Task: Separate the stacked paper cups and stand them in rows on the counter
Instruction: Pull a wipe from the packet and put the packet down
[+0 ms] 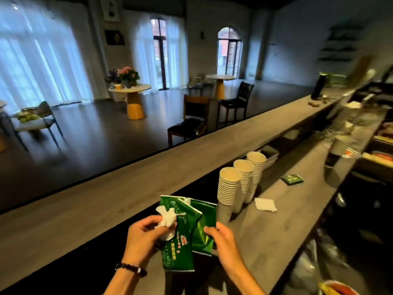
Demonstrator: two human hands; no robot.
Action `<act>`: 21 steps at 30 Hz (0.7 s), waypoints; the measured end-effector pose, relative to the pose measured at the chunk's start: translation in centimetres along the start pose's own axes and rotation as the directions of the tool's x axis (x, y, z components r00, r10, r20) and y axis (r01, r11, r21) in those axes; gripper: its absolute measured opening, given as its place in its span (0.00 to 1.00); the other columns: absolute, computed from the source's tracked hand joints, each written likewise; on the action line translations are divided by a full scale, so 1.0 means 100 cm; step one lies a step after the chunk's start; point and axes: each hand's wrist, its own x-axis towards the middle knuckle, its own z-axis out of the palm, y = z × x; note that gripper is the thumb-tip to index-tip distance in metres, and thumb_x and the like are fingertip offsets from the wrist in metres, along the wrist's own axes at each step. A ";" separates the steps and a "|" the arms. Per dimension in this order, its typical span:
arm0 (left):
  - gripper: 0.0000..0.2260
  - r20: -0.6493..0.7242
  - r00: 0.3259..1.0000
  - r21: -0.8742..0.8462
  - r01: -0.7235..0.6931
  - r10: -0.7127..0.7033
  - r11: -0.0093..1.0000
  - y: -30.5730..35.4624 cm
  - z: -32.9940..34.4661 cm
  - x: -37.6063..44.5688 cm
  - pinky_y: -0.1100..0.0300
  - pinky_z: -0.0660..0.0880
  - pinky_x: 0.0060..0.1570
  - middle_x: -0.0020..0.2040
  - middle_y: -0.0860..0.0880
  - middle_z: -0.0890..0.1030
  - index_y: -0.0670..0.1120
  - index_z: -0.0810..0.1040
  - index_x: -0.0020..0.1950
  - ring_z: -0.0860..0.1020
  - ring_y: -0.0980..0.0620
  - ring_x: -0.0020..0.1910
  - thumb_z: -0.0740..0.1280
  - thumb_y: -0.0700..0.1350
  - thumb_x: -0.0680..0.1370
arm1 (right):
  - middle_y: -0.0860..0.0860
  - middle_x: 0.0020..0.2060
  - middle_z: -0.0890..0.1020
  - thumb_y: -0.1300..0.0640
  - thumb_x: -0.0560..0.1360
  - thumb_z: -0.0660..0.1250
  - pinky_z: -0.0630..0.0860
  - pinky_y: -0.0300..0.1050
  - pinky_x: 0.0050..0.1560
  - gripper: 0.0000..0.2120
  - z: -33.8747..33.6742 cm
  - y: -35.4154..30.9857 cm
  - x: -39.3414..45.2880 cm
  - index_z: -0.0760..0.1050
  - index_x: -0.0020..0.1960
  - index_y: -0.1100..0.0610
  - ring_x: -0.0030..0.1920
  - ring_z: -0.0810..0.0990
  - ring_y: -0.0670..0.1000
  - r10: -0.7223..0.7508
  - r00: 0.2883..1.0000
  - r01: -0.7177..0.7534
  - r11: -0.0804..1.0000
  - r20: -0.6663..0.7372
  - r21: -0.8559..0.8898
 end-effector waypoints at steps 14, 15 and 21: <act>0.19 0.468 0.854 0.035 -0.276 0.229 0.961 -0.038 0.229 -0.094 0.74 0.74 0.48 0.56 0.52 0.81 0.47 0.82 0.33 0.80 0.70 0.51 0.76 0.23 0.62 | 0.48 0.49 0.86 0.64 0.70 0.75 0.79 0.38 0.47 0.15 -0.160 -0.023 -0.132 0.79 0.55 0.53 0.52 0.85 0.49 -0.145 0.874 0.116 0.989 -0.464 -0.091; 0.18 0.486 0.848 0.029 -0.258 0.212 0.966 -0.043 0.246 -0.102 0.74 0.74 0.47 0.56 0.51 0.80 0.47 0.83 0.33 0.80 0.71 0.51 0.76 0.23 0.62 | 0.47 0.49 0.86 0.62 0.71 0.74 0.79 0.37 0.47 0.14 -0.172 -0.023 -0.140 0.79 0.55 0.52 0.51 0.85 0.48 -0.136 0.863 0.124 0.991 -0.487 -0.057; 0.16 0.517 0.855 0.048 -0.076 0.040 0.996 -0.076 0.363 -0.133 0.74 0.75 0.37 0.46 0.48 0.83 0.41 0.81 0.34 0.82 0.65 0.38 0.74 0.20 0.62 | 0.63 0.57 0.81 0.39 0.77 0.56 0.71 0.57 0.63 0.28 -0.296 -0.017 -0.173 0.80 0.58 0.60 0.57 0.80 0.61 0.141 0.810 0.249 0.796 -0.569 0.552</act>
